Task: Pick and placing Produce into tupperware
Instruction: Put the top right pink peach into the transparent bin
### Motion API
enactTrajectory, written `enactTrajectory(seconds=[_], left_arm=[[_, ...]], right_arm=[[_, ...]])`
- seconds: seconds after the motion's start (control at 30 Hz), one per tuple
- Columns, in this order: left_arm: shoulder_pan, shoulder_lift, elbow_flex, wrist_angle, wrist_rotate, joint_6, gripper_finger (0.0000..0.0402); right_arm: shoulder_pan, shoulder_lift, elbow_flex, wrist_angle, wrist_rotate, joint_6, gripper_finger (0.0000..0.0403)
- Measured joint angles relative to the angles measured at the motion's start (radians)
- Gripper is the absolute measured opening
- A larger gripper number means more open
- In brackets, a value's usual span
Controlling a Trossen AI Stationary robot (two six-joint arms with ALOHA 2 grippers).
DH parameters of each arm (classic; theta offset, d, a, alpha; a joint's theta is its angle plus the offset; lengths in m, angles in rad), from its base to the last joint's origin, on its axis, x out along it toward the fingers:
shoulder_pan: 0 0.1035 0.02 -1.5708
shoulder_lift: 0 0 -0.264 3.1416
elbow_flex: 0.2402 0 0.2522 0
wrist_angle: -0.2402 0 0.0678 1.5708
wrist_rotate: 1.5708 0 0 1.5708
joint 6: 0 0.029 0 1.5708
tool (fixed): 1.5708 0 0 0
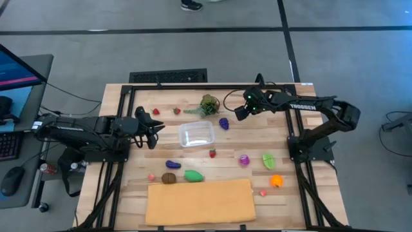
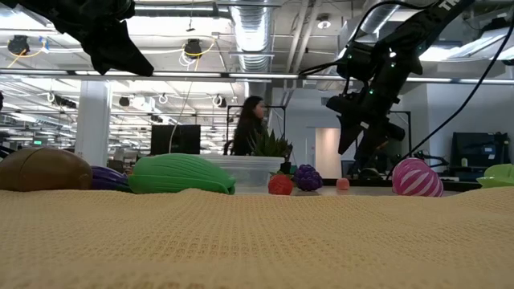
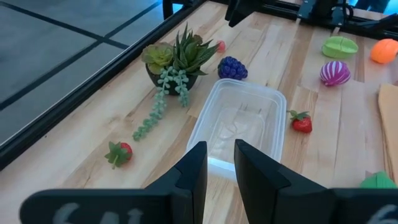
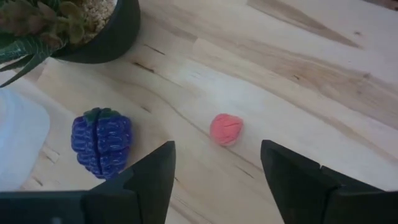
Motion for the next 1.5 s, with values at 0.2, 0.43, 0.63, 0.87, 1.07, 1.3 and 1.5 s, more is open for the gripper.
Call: enactTrajectory(seconds=[0.2,0.43,0.63,0.87,1.07,1.3,1.5], left_arm=[[0.0,0.0,0.0,0.0,-0.01,0.0,0.007],[0.0,0.0,0.0,0.0,-0.02,0.0,0.007],[0.0,0.0,0.0,0.0,-0.02,-0.004,0.007],[0.0,0.0,0.0,0.0,-0.02,-0.02,0.007],[0.0,0.0,0.0,0.001,-0.021,-0.03,0.007],[0.0,0.0,0.0,0.002,-0.03,-0.031,0.007],[0.0,0.0,0.0,0.004,-0.042,-0.031,0.007]], right_arm=[[-0.016,0.0,0.0,0.0,0.003,0.025,0.0211],[-0.011,0.001,0.0,0.005,-0.022,0.036,0.0185],[0.043,0.0,0.0,0.078,-0.038,-0.026,0.018],[0.096,0.0,0.0,0.174,-0.027,-0.035,0.0174],[0.105,0.0,0.0,0.153,-0.041,-0.08,0.0155],[0.112,0.006,0.0,0.061,0.021,-0.103,0.0149],[0.059,0.052,0.0,0.033,0.013,0.035,0.0154]])
